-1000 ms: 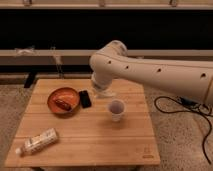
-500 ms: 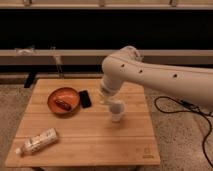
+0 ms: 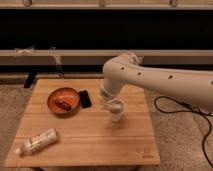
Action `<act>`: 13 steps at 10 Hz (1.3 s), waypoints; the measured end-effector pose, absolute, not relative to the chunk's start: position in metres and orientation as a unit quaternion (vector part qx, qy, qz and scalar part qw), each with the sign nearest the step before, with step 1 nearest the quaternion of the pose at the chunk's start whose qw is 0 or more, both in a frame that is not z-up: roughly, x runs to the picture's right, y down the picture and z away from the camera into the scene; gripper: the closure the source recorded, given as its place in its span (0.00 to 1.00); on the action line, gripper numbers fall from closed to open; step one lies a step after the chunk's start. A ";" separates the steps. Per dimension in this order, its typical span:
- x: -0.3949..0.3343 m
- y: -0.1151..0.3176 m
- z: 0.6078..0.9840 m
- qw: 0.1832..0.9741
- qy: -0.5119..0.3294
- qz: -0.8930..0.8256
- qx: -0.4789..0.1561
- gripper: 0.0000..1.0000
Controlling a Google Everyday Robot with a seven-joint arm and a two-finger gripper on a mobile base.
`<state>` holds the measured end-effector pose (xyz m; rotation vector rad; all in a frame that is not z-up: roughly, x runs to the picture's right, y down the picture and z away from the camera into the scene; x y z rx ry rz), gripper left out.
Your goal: Place the eraser in the ceramic cup
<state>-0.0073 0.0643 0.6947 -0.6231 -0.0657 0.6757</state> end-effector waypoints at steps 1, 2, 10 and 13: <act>-0.005 0.066 0.699 0.893 -0.028 0.332 -0.305 0.45; -0.003 0.065 0.702 0.890 -0.025 0.339 -0.305 0.36; 0.031 0.045 0.720 0.873 -0.016 0.399 -0.281 0.20; 0.029 0.030 0.700 0.883 -0.023 0.396 -0.252 0.20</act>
